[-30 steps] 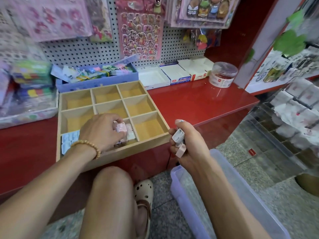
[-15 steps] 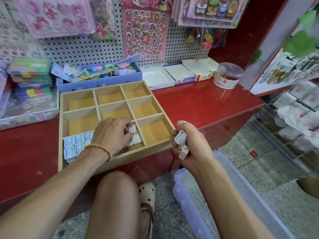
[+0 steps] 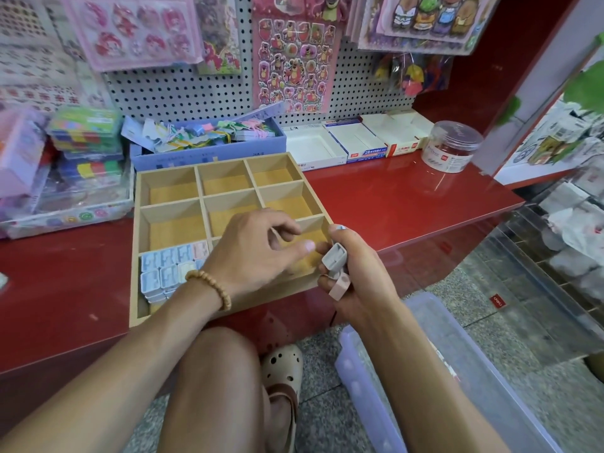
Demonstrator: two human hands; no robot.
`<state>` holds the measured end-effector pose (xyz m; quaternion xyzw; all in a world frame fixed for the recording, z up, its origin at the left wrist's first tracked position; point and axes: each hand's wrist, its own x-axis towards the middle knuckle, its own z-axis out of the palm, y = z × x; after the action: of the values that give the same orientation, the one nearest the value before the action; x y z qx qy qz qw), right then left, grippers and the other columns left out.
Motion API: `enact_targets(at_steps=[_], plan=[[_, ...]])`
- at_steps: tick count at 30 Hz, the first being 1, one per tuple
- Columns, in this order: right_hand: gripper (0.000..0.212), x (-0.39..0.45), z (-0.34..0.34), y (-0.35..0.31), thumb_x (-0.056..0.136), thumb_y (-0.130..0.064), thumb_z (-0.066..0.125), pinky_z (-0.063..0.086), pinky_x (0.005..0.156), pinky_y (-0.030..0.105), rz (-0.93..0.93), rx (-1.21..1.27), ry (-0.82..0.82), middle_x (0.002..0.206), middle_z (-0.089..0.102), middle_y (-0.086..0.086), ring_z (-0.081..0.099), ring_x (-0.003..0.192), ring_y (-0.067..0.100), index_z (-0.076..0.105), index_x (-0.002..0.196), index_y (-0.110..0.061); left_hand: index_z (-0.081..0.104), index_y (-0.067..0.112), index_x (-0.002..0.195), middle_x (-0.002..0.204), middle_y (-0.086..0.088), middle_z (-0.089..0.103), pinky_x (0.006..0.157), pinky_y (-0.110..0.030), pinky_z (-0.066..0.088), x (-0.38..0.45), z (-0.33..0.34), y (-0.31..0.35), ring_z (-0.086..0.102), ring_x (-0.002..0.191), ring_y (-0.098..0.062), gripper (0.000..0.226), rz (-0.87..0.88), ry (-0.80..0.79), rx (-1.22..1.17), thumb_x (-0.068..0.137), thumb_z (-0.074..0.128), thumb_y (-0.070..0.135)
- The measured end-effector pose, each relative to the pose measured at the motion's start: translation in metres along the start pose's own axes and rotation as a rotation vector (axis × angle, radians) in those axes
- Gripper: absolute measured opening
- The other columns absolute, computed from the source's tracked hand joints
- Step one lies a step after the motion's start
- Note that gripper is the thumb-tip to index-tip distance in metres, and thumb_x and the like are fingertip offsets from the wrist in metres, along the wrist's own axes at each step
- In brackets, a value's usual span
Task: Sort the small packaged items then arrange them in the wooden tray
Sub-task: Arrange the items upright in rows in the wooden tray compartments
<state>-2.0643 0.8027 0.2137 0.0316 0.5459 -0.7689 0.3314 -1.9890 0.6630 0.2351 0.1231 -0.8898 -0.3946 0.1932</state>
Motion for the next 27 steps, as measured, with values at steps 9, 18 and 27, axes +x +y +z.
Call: enact_targets(at_steps=[9,18,27], plan=[[0.003,-0.004,0.026,0.001,0.097,-0.009,0.054,0.050,0.050,0.026,0.002,0.158,-0.159,0.074,0.060,0.007,0.064,0.057,0.015,0.055,0.100,-0.010,0.075,0.027,0.076,0.069,0.014,0.062,0.064,-0.040,0.050,-0.006,-0.005,0.016,0.055,0.060,-0.015,0.016,0.054,-0.114,-0.066,0.066,0.087,0.030],[0.003,0.000,0.030,0.006,0.095,-0.015,0.058,0.040,0.046,0.023,0.013,-0.009,-0.068,0.074,0.060,0.006,0.051,0.052,0.016,0.059,0.095,-0.013,0.077,0.024,0.083,0.073,0.011,0.066,0.058,-0.016,0.044,-0.006,-0.032,0.004,0.057,0.060,-0.008,0.016,0.077,-0.083,0.051,0.069,0.081,0.016],[0.009,0.000,0.013,0.005,0.098,-0.020,0.058,0.030,0.045,0.024,0.014,-0.016,-0.016,0.075,0.059,0.003,0.043,0.049,0.013,0.057,0.105,-0.014,0.066,0.033,0.115,0.094,0.015,0.050,0.066,-0.024,0.033,0.014,-0.050,-0.039,0.043,0.082,-0.008,0.028,0.097,-0.357,0.743,0.087,0.062,0.028]])
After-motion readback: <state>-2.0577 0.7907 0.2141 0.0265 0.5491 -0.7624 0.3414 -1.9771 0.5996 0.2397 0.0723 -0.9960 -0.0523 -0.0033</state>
